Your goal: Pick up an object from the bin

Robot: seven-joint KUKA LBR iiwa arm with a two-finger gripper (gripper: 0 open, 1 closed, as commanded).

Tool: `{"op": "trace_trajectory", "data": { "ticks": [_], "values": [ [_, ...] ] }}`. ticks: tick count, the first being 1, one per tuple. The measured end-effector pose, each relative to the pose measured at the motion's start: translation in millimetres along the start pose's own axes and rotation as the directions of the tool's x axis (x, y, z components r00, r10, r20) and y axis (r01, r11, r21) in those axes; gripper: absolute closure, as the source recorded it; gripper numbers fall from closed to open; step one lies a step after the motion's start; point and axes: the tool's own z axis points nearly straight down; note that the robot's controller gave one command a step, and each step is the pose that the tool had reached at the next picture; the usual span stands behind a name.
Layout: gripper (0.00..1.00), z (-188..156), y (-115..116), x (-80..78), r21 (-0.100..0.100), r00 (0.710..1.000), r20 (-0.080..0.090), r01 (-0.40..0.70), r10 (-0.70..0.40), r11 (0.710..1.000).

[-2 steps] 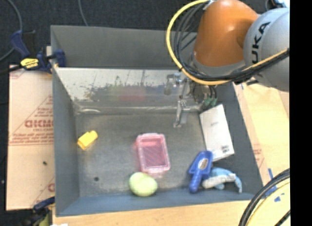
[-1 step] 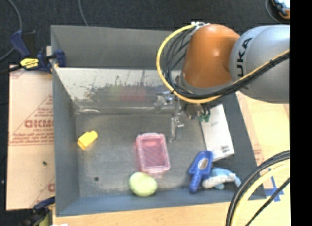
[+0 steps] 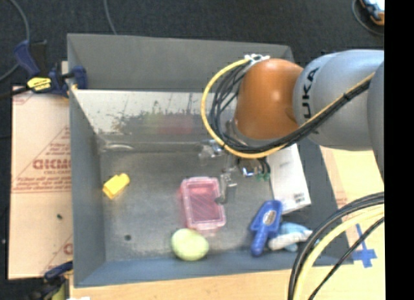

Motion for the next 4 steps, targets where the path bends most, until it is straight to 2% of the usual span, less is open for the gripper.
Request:
{"op": "trace_trajectory", "data": {
  "ticks": [1, 2, 3, 4],
  "values": [
    [0.00, 39, 11, -4.3, 0.002, 0.981, 0.001, 0.193, -0.193, 0.981],
    [1.00, 62, 7, -15.5, 0.006, 0.942, 0.018, 0.334, -0.334, 0.943],
    [1.00, 62, 7, -15.4, 0.006, 0.943, 0.018, 0.333, -0.333, 0.943],
    [1.00, -1, -10, -3.3, 0.012, 0.940, 0.026, 0.341, -0.341, 0.940]
  ]
}}
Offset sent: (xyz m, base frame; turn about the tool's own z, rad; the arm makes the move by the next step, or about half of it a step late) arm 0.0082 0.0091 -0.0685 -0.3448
